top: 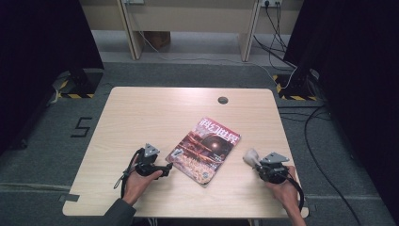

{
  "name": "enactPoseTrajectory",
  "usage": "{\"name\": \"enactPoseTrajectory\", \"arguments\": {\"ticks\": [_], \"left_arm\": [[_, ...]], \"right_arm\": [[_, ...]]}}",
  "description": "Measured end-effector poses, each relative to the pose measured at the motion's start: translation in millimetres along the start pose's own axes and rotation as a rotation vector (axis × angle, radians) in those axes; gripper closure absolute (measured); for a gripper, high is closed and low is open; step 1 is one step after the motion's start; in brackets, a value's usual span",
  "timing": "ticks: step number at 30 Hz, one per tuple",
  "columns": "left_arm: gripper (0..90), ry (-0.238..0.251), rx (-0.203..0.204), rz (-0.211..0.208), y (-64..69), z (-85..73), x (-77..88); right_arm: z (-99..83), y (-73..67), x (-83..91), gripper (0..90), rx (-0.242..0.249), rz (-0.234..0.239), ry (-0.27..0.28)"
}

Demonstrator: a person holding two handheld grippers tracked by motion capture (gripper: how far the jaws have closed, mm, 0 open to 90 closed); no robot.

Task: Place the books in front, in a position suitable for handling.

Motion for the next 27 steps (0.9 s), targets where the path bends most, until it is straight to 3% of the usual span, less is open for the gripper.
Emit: {"name": "enactPoseTrajectory", "arguments": {"ticks": [6,11,13,15,16,20,27], "left_arm": [[18.5,-0.005,-0.01,-0.009,2.2,5.9,-7.6],[23.6,0.011,-0.016,-0.03,3.6,13.1,-12.7],[23.5,0.002,-0.028,-0.05,5.8,17.0,-19.4],[23.3,-0.004,-0.03,-0.052,6.0,18.2,-22.9],[23.2,-0.009,-0.028,-0.065,7.2,21.1,-30.3],[22.7,-0.024,-0.04,-0.091,11.9,23.9,-41.1],[23.1,-0.021,-0.043,-0.113,15.2,26.7,-44.7]], "right_arm": [[7.9,12.9,-5.5,66.8,-0.056,-0.034,0.011],[19.0,7.4,3.7,53.3,-0.091,-0.03,0.078],[27.9,-10.7,7.8,46.4,-0.1,0.028,0.115],[29.1,-16.3,7.3,45.7,-0.094,0.045,0.112],[33.0,-36.2,2.0,42.7,-0.089,0.115,0.1],[38.5,-60.4,-6.1,37.8,-0.113,0.192,0.075],[50.6,-85.1,-31.4,34.6,-0.121,0.23,0.031]]}}
Point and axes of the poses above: each handheld gripper's, and its own axes: x roughly backward along the jaws, z roughly out of its top, y roughly to its right, the point moved 8 cm from there along -x, roughly forward along the jaws, and after that the axes turned 12 degrees about -x, right-handed, at the moved point
